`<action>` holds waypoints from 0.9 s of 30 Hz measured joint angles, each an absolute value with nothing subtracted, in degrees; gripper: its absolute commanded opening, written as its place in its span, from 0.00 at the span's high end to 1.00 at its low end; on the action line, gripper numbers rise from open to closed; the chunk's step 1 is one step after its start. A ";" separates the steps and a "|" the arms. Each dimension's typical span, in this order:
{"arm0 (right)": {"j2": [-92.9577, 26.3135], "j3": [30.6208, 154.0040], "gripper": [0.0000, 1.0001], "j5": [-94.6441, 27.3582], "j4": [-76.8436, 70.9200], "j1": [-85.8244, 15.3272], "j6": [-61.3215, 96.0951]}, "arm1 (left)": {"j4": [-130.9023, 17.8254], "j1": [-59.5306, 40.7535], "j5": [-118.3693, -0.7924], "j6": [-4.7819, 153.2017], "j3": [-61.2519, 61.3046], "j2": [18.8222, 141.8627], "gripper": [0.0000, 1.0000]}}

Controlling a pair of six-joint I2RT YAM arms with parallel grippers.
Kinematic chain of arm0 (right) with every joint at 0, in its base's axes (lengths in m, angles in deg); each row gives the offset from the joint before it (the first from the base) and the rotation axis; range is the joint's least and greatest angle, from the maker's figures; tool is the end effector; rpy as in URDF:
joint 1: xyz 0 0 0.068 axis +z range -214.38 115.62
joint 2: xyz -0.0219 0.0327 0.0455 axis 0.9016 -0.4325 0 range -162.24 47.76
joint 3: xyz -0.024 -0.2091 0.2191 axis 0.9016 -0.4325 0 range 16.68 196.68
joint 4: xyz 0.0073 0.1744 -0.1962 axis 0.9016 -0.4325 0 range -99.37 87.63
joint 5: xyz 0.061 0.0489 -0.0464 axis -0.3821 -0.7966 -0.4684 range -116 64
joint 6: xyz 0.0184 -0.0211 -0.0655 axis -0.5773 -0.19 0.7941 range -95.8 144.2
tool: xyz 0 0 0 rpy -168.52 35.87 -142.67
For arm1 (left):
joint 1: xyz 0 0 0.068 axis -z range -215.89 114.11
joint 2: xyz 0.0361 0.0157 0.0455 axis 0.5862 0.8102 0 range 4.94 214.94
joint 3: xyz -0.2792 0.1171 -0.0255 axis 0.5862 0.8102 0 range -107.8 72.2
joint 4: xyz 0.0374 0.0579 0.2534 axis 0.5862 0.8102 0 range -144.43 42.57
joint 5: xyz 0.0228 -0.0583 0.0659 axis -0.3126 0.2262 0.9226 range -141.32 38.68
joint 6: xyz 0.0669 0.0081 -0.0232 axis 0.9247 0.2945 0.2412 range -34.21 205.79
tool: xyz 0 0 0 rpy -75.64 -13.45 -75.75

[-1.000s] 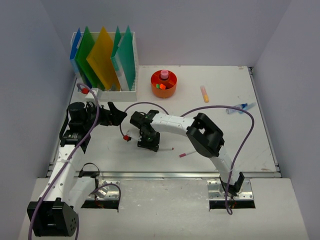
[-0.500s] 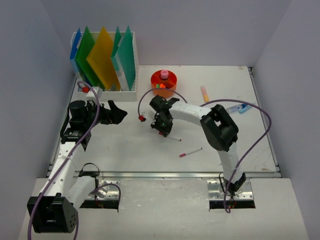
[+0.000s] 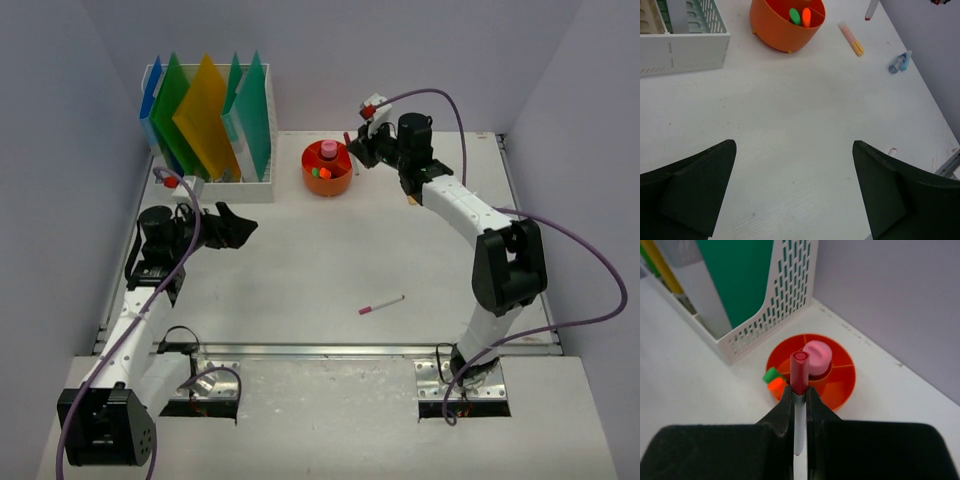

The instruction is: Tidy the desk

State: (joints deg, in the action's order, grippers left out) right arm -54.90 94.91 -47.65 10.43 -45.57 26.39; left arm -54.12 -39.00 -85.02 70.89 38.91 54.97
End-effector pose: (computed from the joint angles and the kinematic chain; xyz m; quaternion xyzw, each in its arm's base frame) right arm 0.4282 0.1687 0.3292 -0.2554 0.7270 0.2337 0.5930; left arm 0.2018 -0.0216 0.2908 0.0497 0.7872 -0.2903 0.5419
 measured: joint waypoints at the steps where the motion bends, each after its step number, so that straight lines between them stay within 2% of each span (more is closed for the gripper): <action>1: -55.78 94.81 1.00 -46.81 14.16 -45.94 25.02 | -55.07 -39.00 -85.09 70.75 39.25 55.16 0.00; 4: -60.04 94.82 1.00 -43.30 26.10 -46.40 21.85 | -57.53 -39.00 -85.11 70.46 39.43 56.46 0.00; 8: -65.73 95.30 1.00 -40.63 33.19 -46.40 18.92 | -59.92 -39.00 -85.03 70.29 39.55 58.04 0.00; 19: -72.45 95.67 1.00 -37.77 44.44 -46.40 17.63 | -63.36 -39.00 -84.76 70.41 39.66 60.65 0.00; 27: -73.30 93.40 1.00 -38.68 46.88 -46.40 16.57 | -63.69 -39.00 -84.36 70.69 39.68 61.27 0.00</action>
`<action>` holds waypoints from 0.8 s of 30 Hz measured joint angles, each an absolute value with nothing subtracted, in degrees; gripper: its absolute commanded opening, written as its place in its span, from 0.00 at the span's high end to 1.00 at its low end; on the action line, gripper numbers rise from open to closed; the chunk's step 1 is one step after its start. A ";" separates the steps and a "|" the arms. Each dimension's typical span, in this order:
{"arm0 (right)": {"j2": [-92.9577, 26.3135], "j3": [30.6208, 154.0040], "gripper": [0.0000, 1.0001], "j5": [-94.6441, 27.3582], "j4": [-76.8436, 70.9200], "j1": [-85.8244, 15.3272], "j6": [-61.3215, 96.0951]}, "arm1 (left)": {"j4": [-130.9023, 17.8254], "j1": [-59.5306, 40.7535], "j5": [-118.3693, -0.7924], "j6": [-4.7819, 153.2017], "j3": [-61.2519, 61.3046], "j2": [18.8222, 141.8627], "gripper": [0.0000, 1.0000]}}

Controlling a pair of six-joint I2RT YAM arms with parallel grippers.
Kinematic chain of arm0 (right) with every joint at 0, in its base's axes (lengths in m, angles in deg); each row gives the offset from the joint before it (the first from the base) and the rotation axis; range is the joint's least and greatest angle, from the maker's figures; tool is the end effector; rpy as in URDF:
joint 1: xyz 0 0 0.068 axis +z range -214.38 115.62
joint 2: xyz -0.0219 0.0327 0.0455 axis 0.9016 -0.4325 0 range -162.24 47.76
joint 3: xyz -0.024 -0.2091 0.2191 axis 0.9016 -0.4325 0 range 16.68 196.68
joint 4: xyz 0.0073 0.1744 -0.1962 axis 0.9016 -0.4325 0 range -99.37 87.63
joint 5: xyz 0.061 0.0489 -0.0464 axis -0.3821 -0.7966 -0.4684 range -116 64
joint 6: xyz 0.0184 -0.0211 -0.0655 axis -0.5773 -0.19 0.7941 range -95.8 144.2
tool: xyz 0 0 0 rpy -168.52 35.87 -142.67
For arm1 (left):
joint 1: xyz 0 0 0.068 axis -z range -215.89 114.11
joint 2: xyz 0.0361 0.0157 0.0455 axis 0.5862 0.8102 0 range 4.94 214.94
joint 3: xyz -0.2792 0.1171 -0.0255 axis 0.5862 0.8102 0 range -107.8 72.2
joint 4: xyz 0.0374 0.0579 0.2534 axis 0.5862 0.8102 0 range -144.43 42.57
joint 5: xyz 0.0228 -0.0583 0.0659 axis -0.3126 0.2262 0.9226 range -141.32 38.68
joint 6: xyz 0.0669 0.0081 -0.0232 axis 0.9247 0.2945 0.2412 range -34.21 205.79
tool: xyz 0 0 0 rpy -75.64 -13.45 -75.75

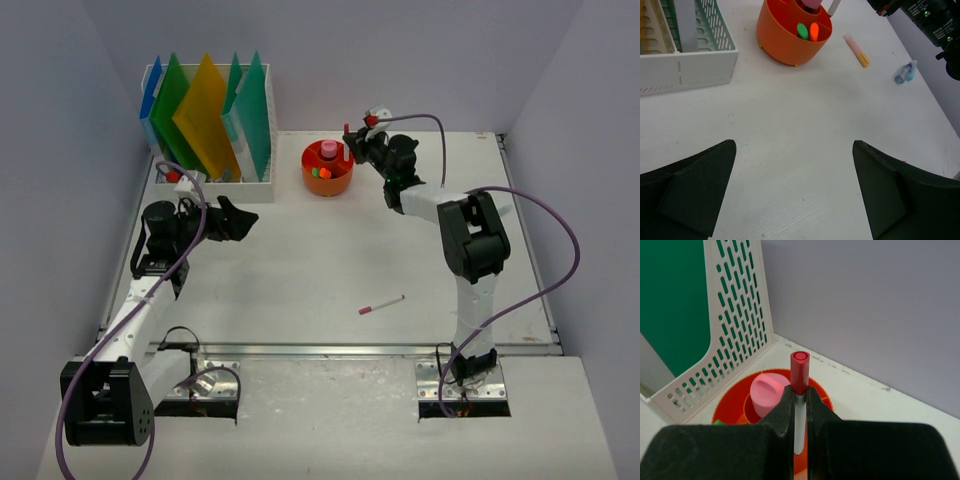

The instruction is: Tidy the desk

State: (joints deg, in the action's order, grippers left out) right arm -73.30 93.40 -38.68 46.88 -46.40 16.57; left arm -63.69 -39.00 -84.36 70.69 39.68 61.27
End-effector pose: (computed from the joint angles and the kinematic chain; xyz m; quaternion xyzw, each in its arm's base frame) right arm 0.4920 0.1732 0.2492 -0.1416 0.6620 0.2350 0.6975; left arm 0.2260 -0.0197 0.2843 0.0518 0.7764 -0.2849 0.5598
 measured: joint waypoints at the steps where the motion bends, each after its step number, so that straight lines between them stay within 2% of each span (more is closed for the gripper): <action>1: -73.30 92.66 1.00 -38.81 46.89 -46.40 16.44 | -63.73 -39.00 -84.36 70.71 39.70 61.27 0.00; 13: -73.27 86.92 1.00 -41.27 45.22 -46.11 13.63 | -64.57 -39.00 -84.38 70.72 40.41 61.12 0.00; 14: -73.21 86.92 0.96 -41.27 45.12 -45.99 13.53 | -64.55 -39.00 -84.38 70.72 40.42 61.09 0.00; 16: -73.13 86.92 0.80 -41.30 45.03 -45.84 13.41 | -64.57 -39.00 -84.38 70.72 40.43 61.08 0.00; 19: -72.84 86.92 0.62 -41.68 44.45 -45.81 12.94 | -64.57 -39.00 -84.38 70.72 40.47 61.08 0.00; 24: -72.39 86.92 0.49 -43.08 43.06 -45.81 12.11 | -64.55 -39.00 -84.38 70.74 40.72 61.05 0.00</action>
